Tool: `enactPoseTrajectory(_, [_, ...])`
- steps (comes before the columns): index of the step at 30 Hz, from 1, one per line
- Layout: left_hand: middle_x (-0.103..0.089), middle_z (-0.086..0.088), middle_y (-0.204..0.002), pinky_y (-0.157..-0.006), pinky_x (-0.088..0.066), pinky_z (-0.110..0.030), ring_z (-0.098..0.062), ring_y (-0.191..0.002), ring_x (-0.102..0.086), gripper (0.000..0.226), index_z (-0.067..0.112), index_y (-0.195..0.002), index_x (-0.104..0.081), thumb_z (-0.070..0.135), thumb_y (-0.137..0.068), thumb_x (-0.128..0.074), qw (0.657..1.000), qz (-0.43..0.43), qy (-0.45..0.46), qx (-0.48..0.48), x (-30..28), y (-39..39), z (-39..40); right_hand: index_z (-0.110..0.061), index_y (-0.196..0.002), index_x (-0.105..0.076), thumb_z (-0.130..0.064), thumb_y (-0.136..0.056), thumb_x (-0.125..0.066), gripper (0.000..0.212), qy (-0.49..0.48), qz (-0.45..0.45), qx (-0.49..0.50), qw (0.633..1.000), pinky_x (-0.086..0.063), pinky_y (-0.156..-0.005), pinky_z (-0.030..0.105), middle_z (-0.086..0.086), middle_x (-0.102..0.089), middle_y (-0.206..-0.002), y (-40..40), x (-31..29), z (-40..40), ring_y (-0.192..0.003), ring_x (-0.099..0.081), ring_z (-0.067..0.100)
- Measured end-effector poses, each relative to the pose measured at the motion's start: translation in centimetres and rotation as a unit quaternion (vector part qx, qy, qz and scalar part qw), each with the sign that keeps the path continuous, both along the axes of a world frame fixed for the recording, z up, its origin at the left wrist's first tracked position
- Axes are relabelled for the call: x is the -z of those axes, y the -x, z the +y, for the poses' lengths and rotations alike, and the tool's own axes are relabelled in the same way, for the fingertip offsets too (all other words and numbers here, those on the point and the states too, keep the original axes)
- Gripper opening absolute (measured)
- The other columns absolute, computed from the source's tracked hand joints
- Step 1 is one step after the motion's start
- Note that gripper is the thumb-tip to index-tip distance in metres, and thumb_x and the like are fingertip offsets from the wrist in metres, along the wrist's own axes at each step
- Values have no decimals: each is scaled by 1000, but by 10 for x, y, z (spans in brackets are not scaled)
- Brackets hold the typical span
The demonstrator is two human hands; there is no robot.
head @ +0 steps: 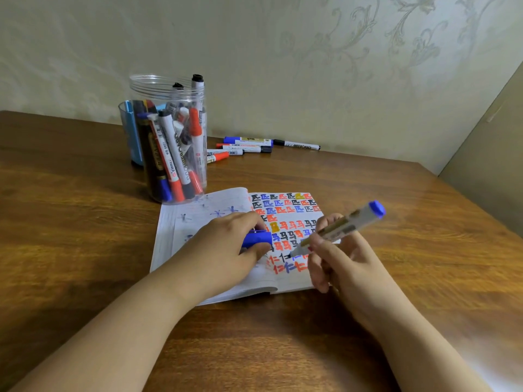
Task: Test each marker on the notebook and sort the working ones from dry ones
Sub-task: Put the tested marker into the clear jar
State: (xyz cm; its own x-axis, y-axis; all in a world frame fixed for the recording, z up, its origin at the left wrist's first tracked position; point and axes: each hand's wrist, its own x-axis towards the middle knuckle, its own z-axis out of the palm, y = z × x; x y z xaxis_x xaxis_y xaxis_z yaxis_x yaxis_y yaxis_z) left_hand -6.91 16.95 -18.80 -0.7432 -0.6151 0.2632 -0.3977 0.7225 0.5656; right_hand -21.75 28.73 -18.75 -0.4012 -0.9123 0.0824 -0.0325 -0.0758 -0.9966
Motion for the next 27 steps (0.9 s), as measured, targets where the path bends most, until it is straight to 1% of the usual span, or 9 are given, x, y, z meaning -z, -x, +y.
enactPoseTrajectory(3, [-49,18,-96,-80,-39,-21,-4,-92,-49,17,31,-102,-53,36,-87,-56,1000,-2,8,-2,1,1,-1,-13,-81,-41,-14,-78,-56,15,61,-26,14,998,-28,-46,26,6,-43,-48,3,3,-1,-45,-34,17])
enactPoseTrajectory(5, [-49,18,-97,-80,-40,-21,-4,-93,-50,18,30,-103,-53,38,-87,-55,1000,-4,11,-2,1,0,-1,-15,-78,-43,-13,-79,-58,15,68,-5,36,997,-26,-46,26,4,-40,-50,4,2,0,-47,-32,15])
enactPoseTrajectory(8, [-53,16,-102,-81,-40,-21,-5,-94,-50,18,30,-104,-52,38,-88,-55,1000,-5,10,-4,1,0,-1,-18,-68,-48,-18,-76,-58,13,40,30,63,997,-24,-42,19,0,-37,-48,3,2,2,-45,-30,10])
enactPoseTrajectory(10, [-53,15,-102,-80,-40,-21,-5,-94,-50,18,30,-104,-51,38,-88,-54,1000,-5,7,-4,1,-1,-1,-17,-66,-49,-17,-81,-62,20,4,82,69,994,-27,-41,17,-2,-43,-46,1,2,1,-43,-34,9])
enactPoseTrajectory(12, [-49,17,-99,-80,-41,-21,-4,-94,-50,17,31,-104,-51,38,-89,-53,1000,-10,3,-5,1,-1,-1,-14,-64,-46,-12,-85,-63,27,-21,121,75,990,-31,-41,17,-4,-48,-46,-1,4,-1,-42,-40,7])
enactPoseTrajectory(15, [-48,18,-97,-79,-42,-21,-5,-93,-51,15,30,-102,-50,37,-89,-52,1000,-20,-6,-5,3,-1,-2,-15,-62,-45,-18,-79,-68,28,-43,186,70,979,-34,-44,20,-7,-52,-50,-3,6,-2,-44,-44,4])
enactPoseTrajectory(18, [-49,16,-93,-72,-38,-20,-6,-89,-51,12,28,-98,-50,37,-90,-52,1000,-25,-8,-12,5,0,-4,-17,-61,-46,-17,-77,-69,28,-54,202,68,976,-32,-44,19,-3,-52,-52,-4,9,-3,-46,-42,7])
enactPoseTrajectory(22, [-47,16,-93,-66,-36,-14,-6,-86,-47,14,28,-100,-50,37,-90,-52,999,-28,-9,-32,8,1,-5,-15,-62,-42,-23,-78,-69,32,-17,234,58,970,-28,-45,15,-4,-46,-54,-8,12,-3,-48,-35,4])
enactPoseTrajectory(27, [-53,12,-99,-74,-37,-22,-8,-88,-48,11,28,-98,-48,36,-90,-52,999,-28,-15,-35,8,1,-5,-16,-62,-41,-11,-82,-68,34,-33,246,31,968,-29,-46,14,-7,-48,-55,-9,13,-4,-50,-37,4])
